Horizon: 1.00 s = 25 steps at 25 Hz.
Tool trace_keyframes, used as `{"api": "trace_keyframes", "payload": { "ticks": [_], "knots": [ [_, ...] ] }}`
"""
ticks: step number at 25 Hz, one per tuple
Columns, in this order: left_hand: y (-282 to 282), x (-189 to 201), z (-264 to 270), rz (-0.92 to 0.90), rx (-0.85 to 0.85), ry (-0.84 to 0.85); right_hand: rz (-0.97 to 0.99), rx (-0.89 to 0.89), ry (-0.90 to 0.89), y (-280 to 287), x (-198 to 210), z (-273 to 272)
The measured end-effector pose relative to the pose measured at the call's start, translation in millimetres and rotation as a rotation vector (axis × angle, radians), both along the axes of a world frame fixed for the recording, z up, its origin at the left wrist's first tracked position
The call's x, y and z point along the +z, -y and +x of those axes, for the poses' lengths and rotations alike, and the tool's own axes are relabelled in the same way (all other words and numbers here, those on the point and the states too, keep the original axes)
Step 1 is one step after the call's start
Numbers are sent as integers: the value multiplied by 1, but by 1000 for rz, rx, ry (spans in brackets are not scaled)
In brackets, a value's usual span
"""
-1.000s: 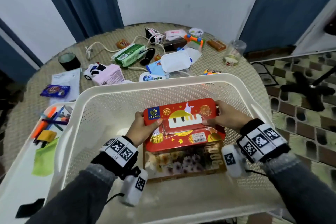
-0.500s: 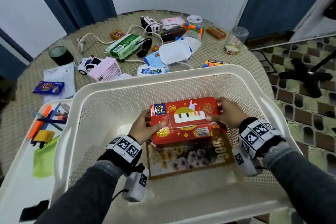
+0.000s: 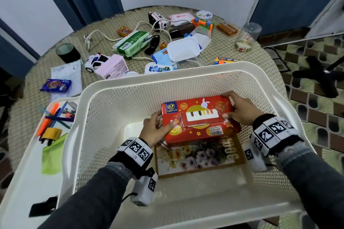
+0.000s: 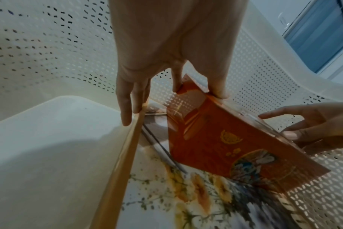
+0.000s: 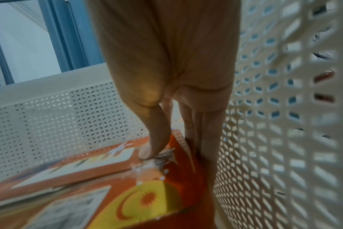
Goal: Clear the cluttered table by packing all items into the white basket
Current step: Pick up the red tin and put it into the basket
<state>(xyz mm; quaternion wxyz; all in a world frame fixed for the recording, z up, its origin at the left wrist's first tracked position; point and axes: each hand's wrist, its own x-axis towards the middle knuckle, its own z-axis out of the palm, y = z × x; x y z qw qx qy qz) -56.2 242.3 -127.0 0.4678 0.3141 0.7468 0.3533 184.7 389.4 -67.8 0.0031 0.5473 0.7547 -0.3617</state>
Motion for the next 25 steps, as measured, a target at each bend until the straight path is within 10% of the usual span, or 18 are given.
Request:
{"api": "trace_keyframes", "payload": {
  "ticks": [7,14,25],
  "knots": [
    [-7,-27,-3,-105,-101,76,34,-24,37,-4,1,3],
    [-4,23,4,-90,-57,-75,173,92,79,-2,5,-7],
    [8,116,-24,270,-64,-252,186,241,-321,22,47,-52]
  ]
}}
